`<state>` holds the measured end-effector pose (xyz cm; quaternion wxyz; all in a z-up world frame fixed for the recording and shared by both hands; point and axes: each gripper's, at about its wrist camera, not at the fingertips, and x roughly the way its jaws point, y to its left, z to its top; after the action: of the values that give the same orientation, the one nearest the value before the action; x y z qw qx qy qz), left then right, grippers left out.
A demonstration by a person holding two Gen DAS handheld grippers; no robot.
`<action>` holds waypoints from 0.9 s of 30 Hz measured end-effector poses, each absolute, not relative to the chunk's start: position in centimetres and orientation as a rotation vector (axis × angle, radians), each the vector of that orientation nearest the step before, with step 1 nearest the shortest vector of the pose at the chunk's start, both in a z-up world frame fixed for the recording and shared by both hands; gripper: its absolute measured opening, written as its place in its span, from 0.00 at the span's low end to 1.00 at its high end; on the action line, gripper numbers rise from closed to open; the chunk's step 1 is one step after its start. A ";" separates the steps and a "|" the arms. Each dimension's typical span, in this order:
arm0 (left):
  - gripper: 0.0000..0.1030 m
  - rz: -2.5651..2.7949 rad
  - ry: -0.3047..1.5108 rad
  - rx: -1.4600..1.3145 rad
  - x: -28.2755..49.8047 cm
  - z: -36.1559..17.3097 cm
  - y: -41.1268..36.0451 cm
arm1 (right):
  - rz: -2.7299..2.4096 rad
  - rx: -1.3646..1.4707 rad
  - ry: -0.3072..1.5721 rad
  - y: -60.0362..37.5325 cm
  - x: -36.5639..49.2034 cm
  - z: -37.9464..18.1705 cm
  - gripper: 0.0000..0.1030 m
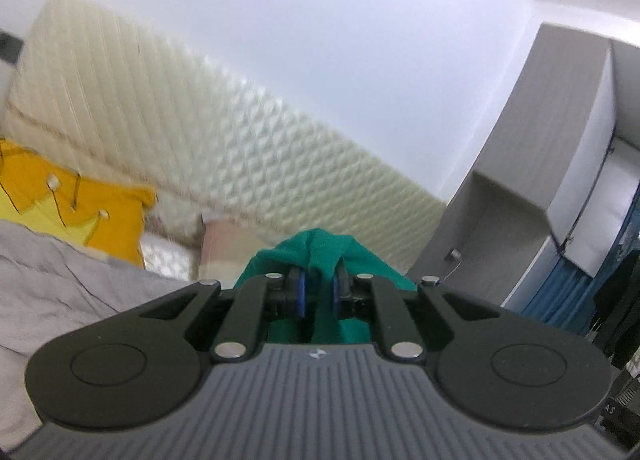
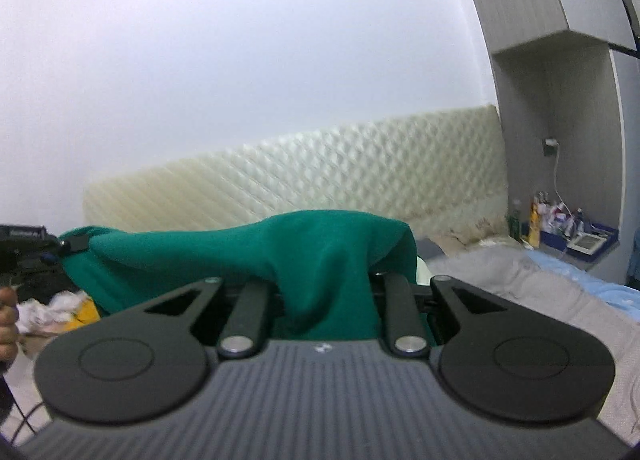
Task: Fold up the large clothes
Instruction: 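Lift the hoodie with both tools and shake it out in the air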
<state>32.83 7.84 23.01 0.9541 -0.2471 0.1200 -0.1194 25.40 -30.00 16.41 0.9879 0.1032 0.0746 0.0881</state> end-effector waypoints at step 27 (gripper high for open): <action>0.14 -0.037 0.152 -0.492 -5.0 20.8 14.7 | 0.416 0.213 0.351 -22.3 13.1 13.0 0.21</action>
<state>-5.04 14.67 20.83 0.9668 -0.2434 0.0751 -0.0183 13.07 -22.27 13.02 0.9576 0.1052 0.1731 0.2048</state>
